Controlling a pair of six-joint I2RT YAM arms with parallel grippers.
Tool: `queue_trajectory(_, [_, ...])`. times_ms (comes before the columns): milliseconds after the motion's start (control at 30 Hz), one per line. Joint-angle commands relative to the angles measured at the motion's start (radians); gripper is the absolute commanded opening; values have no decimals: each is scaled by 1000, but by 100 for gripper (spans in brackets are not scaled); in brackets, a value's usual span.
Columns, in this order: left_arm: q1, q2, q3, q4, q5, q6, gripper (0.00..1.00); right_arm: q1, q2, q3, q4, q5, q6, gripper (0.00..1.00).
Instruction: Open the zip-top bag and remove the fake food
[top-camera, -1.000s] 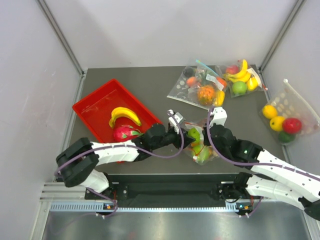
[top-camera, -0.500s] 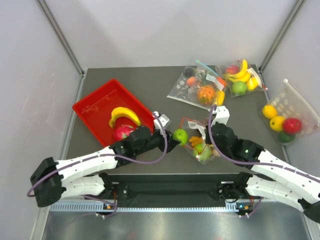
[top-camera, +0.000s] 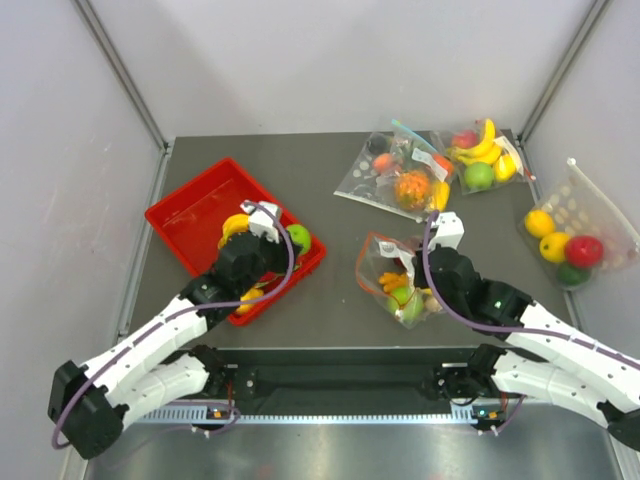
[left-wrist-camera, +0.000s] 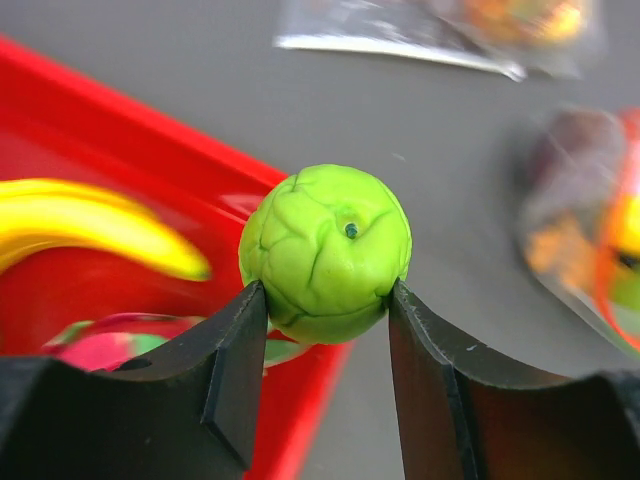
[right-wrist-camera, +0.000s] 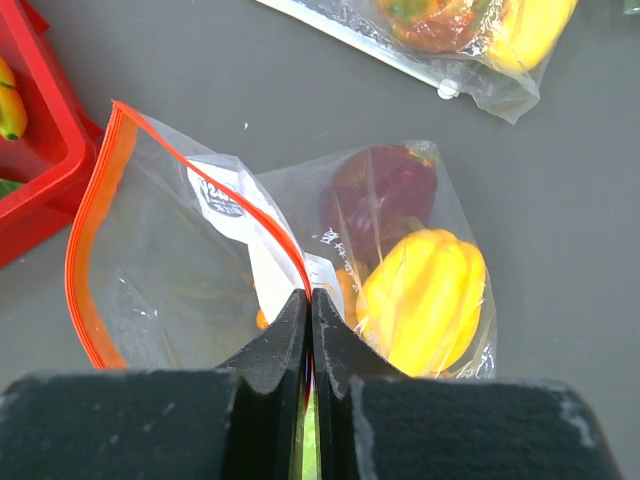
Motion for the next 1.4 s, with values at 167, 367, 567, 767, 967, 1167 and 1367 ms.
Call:
queue_trajectory(167, [200,104,12,21,82,-3,6,-12,-41,-8,-17,-3,-4,0])
queue_trajectory(367, [202,124,-20,53,94,-8,20,-20,-51,-7,-27,-5,-7,0])
queue_trajectory(567, [210,167,-15,53,88,-2,47,-21,-42,-7,-11,-22,-9,0])
queue_trajectory(767, [211,182,-11,87,110,-2,80,-21,-51,-11,-16,-26,-9,0])
queue_trajectory(967, [210,133,8,70,127,23,83,-21,-48,-4,-19,-26,-9,0])
queue_trajectory(1167, [143,46,31,92,226,47,82,-23,-38,2,-17,-29,-13,0])
queue_trajectory(1367, [-69,19,60,128,231,121,81,-20,-25,-1,-7,-40,-10,0])
